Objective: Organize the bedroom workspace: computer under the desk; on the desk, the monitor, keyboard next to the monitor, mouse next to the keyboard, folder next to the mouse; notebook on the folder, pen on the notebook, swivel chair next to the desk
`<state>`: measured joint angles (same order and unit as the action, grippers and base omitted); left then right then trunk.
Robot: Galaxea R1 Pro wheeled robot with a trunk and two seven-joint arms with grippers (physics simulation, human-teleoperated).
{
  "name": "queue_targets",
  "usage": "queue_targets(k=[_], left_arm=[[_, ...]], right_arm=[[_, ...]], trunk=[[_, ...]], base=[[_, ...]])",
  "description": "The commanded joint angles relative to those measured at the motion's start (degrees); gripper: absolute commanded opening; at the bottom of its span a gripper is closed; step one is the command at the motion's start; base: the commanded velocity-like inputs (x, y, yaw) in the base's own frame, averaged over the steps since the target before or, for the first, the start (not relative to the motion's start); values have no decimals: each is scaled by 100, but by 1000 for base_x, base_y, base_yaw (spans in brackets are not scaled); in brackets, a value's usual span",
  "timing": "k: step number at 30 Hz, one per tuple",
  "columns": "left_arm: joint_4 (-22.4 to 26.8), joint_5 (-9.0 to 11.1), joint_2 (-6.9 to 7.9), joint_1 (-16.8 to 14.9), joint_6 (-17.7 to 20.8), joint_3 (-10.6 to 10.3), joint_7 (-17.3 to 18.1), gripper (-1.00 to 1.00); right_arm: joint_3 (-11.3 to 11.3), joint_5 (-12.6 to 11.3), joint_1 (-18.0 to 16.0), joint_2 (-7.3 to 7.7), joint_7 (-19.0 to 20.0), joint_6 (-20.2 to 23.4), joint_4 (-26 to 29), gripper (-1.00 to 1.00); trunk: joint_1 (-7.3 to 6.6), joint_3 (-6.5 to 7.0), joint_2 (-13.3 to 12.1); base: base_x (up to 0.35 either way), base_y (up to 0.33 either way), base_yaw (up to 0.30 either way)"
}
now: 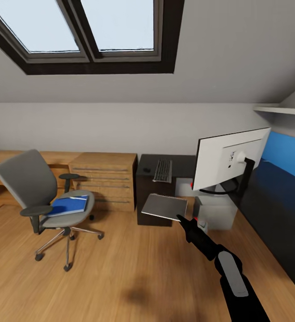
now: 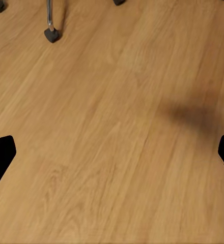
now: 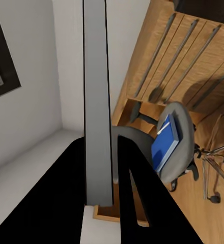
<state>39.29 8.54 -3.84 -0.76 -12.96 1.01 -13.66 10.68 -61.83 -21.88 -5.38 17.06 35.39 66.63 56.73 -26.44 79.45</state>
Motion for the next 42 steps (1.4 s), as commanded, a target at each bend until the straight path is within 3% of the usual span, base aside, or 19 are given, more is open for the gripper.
queue_targets(k=[1, 36, 42], left_arm=[[-1, 42, -3, -3, -23, 5, 4, 100], [-1, 39, -1, -3, -24, 8, 4, 100], [-1, 42, 1, -3, -56, 11, 0, 100]], right_arm=[[22, -14, -4, -7, 17, 47, -1, -100], [13, -5, -8, -16, 17, 56, -1, -100], [-17, -5, -5, -16, 17, 56, -20, -100]], trunk=[[-20, 12, -39], [-788, 641, -1442], [-788, 641, -1442]], base=[[306, 0, 0], [330, 0, 0], [313, 0, 0]])
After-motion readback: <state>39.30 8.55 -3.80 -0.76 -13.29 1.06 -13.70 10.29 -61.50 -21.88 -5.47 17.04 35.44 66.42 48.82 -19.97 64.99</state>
